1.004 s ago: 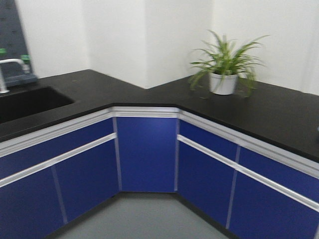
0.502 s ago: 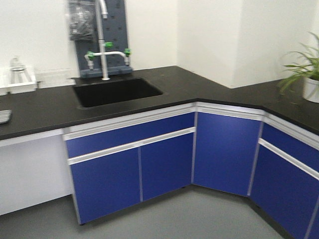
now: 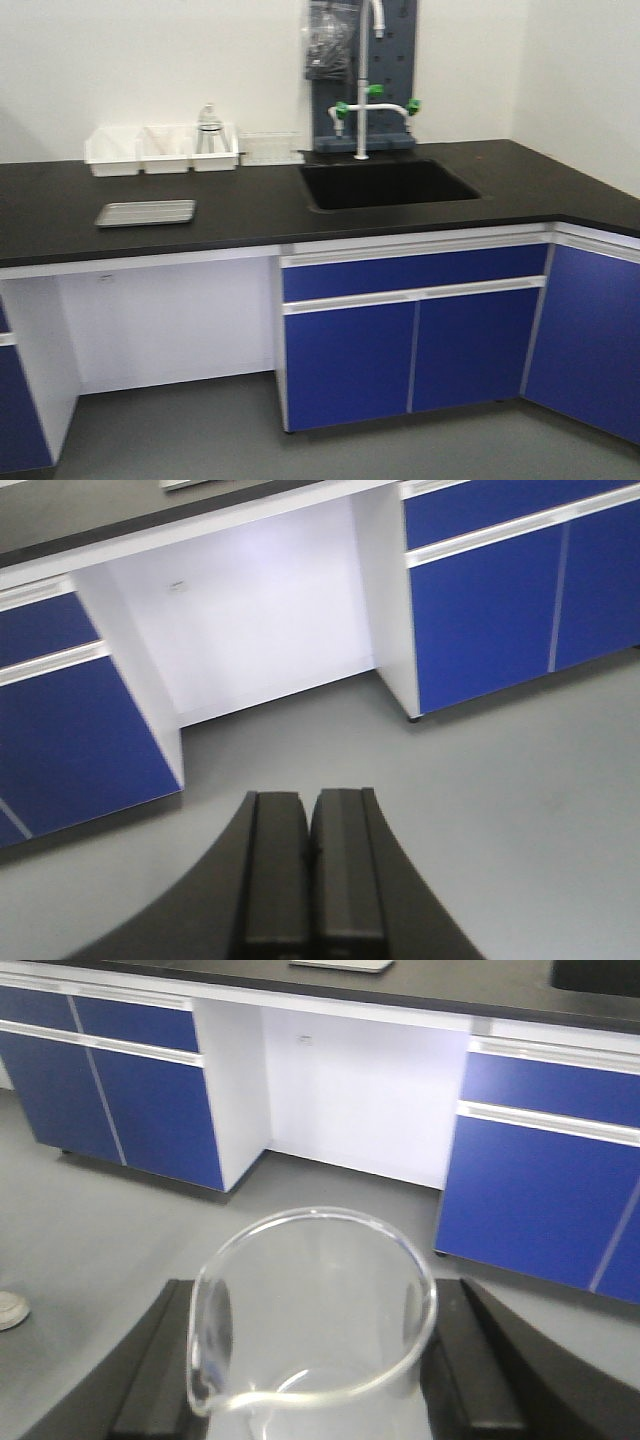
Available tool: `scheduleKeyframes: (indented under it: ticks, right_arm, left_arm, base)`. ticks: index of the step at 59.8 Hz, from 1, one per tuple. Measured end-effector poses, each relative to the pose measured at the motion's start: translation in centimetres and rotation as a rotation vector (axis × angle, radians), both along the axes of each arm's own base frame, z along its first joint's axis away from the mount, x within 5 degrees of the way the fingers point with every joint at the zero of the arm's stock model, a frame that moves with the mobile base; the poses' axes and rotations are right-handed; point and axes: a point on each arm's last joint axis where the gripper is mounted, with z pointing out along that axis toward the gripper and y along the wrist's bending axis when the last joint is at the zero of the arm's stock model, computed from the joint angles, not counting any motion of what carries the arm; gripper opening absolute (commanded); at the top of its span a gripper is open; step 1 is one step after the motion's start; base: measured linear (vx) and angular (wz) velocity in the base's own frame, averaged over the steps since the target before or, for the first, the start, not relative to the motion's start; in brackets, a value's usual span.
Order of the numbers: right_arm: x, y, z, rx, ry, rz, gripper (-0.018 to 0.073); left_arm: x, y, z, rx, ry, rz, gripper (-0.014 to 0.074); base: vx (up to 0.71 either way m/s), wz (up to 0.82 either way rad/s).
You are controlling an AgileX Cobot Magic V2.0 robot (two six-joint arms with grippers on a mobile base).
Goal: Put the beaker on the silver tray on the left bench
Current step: 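Drive the base to the bench with the silver tray, holding the beaker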
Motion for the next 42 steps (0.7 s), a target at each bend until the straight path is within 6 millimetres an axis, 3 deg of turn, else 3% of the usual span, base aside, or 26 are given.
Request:
scheduleKeyframes:
  ticks: [42]
  right_arm:
    - [0.00,0.00,0.00,0.000,0.000,0.000,-0.0014]
  left_arm:
    - [0.00,0.00,0.00,0.000,0.000,0.000,0.0001]
  base:
    - [0.20,0.36]
